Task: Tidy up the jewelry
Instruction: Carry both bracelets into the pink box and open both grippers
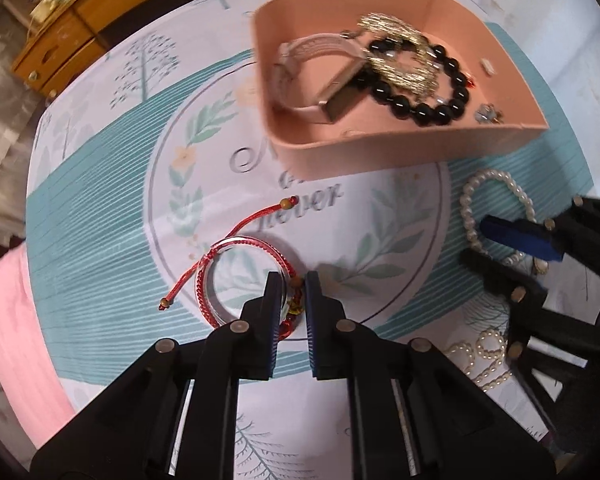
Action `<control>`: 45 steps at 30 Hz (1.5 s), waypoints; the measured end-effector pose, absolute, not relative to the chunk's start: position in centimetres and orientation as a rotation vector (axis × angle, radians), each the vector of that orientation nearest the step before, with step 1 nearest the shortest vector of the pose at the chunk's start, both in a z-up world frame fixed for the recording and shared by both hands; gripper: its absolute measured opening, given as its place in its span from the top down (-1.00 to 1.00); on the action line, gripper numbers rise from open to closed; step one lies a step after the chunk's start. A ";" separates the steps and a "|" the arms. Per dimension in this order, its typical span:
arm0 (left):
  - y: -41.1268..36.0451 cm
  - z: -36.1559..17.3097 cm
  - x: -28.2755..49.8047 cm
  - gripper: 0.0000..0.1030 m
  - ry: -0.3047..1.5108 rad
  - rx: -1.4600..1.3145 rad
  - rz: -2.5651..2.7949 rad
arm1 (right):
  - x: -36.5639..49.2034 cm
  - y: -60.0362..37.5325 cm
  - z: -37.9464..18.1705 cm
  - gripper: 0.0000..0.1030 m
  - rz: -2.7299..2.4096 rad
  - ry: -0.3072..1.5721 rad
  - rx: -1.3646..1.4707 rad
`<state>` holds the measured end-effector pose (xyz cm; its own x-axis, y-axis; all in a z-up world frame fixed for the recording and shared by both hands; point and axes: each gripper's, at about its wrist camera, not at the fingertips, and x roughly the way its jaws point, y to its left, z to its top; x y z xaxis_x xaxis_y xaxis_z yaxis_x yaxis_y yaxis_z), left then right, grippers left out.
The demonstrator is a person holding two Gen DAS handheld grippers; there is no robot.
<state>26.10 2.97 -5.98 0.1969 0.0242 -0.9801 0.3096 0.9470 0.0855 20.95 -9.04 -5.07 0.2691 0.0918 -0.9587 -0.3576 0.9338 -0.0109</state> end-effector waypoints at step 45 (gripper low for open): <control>-2.4 2.1 31.8 0.82 1.164 0.043 -0.228 | 27.2 -18.3 3.1 0.85 0.234 0.952 0.076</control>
